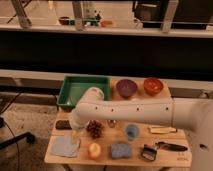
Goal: Wipe purple bowl with eraser
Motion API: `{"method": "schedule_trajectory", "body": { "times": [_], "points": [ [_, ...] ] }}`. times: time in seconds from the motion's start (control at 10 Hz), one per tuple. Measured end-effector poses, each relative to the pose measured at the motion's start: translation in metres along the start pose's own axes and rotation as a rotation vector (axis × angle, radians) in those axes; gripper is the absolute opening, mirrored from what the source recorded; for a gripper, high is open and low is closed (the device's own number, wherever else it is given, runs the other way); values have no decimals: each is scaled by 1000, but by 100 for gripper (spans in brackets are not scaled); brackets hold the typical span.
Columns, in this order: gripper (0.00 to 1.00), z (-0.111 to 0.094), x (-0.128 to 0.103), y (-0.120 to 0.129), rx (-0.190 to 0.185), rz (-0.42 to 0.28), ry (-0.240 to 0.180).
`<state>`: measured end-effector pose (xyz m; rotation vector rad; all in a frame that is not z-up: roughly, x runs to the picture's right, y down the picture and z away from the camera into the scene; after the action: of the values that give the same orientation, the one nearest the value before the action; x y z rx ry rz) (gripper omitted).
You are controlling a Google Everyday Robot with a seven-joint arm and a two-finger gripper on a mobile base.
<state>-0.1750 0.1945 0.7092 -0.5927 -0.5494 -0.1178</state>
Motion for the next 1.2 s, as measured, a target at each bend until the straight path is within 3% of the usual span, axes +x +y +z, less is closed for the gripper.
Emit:
{"method": "schedule_trajectory", "body": {
  "times": [0.2,0.8,1.2],
  "points": [
    [80,14,-9,-6,-28,-1,-11],
    [80,15,-6,-7,-28,12,-7],
    [80,47,-10,-22,-33,15,-16]
  ]
}}
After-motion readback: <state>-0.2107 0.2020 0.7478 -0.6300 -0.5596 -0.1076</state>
